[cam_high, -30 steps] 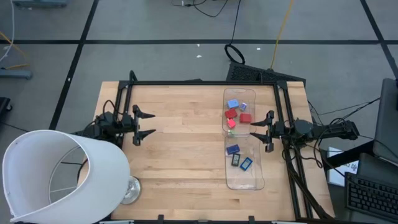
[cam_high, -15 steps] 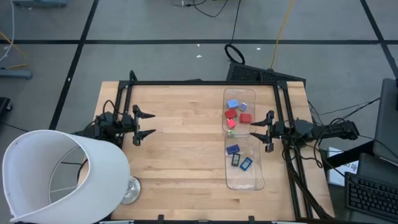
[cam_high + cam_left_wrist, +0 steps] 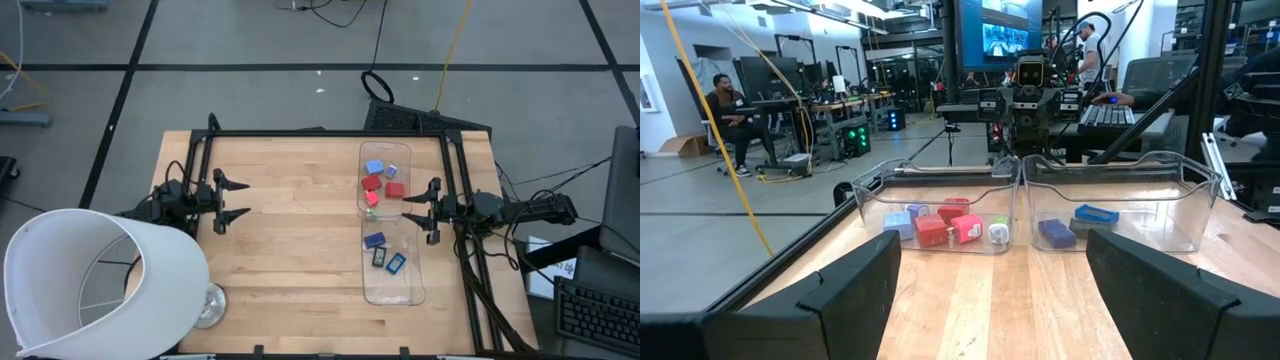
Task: Pick & Place Office items
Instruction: Return to Home Position
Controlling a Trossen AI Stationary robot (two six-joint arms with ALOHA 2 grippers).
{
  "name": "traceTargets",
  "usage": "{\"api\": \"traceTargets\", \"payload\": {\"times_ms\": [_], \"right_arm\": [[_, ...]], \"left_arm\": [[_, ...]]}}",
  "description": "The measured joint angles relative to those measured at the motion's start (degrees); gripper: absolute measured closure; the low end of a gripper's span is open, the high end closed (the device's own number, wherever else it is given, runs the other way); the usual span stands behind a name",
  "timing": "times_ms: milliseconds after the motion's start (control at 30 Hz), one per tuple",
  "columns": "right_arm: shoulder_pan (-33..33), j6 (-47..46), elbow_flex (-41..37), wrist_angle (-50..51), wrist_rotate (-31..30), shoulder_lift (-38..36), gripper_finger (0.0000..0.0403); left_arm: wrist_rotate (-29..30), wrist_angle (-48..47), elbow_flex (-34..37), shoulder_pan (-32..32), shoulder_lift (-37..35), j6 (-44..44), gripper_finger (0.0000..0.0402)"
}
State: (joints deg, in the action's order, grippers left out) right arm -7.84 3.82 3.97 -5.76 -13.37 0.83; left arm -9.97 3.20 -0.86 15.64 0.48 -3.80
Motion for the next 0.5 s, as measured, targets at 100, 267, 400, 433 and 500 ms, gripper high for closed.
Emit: {"api": "traceTargets", "payload": {"times_ms": [100, 267, 400, 433, 500], "right_arm": [[0.0, 0.0, 0.0, 0.0, 0.0, 0.0, 0.0214], [0.0, 0.0, 0.0, 0.0, 0.0, 0.0, 0.0211], [0.0, -0.1, 0.0, 0.0, 0.0, 0.0, 0.0213], [0.0, 0.0, 0.0, 0.0, 0.0, 0.0, 0.0214], [0.0, 0.0, 0.0, 0.0, 0.0, 0.0, 0.0215]], "left_arm": [[0.0, 0.0, 0.0, 0.0, 0.0, -0.2, 0.0078], [0.0, 0.0, 0.0, 0.0, 0.0, 0.0, 0.0078], [0.0, 0.0, 0.0, 0.0, 0.0, -0.2, 0.0078], [0.0, 0.0, 0.0, 0.0, 0.0, -0.2, 0.0078], [0.0, 0.0, 0.0, 0.0, 0.0, 0.0, 0.0078]]}}
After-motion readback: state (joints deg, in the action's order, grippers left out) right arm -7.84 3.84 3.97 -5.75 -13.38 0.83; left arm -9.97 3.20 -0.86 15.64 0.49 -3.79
